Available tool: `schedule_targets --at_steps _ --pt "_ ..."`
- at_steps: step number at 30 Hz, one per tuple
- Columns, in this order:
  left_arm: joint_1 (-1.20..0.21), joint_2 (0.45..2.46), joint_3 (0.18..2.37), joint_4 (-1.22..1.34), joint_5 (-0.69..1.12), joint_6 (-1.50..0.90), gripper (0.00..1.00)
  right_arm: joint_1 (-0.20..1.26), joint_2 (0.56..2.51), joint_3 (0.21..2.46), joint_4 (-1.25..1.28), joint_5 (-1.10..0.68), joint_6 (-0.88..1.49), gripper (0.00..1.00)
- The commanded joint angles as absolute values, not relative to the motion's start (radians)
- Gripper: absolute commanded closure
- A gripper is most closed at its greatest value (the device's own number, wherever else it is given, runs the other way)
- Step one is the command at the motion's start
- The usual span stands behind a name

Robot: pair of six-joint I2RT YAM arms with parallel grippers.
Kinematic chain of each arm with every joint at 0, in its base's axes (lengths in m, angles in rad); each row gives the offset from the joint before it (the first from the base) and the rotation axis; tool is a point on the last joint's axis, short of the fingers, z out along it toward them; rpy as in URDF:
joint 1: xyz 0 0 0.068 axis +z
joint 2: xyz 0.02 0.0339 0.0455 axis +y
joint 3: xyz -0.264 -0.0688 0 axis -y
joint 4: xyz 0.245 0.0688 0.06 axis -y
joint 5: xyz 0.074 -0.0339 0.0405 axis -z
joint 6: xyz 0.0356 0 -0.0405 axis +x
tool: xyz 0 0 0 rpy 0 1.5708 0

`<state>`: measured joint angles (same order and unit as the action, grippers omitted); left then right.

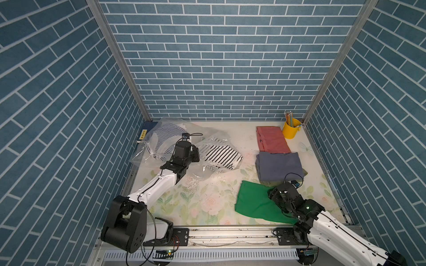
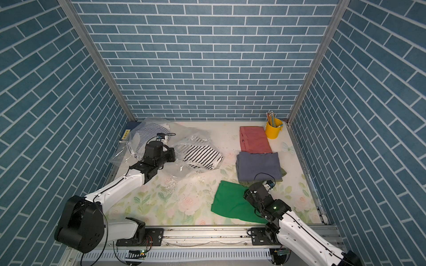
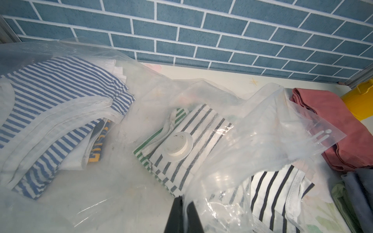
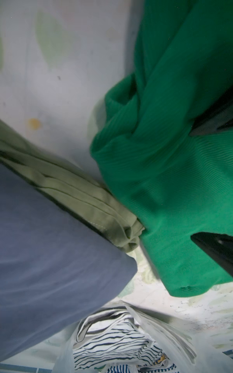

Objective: Take the tank top out of the vacuum bag
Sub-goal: Move the tank top to the center of the board.

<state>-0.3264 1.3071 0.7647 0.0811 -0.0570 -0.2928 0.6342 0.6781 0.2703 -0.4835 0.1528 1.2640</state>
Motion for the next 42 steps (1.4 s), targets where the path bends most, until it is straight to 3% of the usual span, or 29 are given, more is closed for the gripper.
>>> schedule_targets --at_steps 1,9,19,31,40,42 --pt "-0.311 1.308 0.786 0.098 -0.066 -0.293 1.0 0.572 0.758 0.253 -0.487 0.168 1.149 0.28" --pt "-0.307 1.302 0.785 0.092 -0.081 -0.289 1.0 0.318 0.883 0.278 -0.384 0.107 0.951 0.28" --pt "-0.301 1.296 0.783 0.091 -0.087 -0.285 1.0 0.14 0.828 0.283 -0.435 0.076 0.892 0.31" --pt "-0.293 1.295 0.782 0.092 -0.08 -0.288 1.0 0.123 0.605 0.251 -0.583 0.1 0.991 0.36" --pt "-0.29 1.29 0.782 0.094 -0.078 -0.29 1.0 0.123 0.6 0.294 -0.534 0.095 0.953 0.38" --pt "-0.289 1.29 0.784 0.094 -0.073 -0.29 1.0 0.123 0.636 0.307 -0.491 0.097 0.937 0.46"
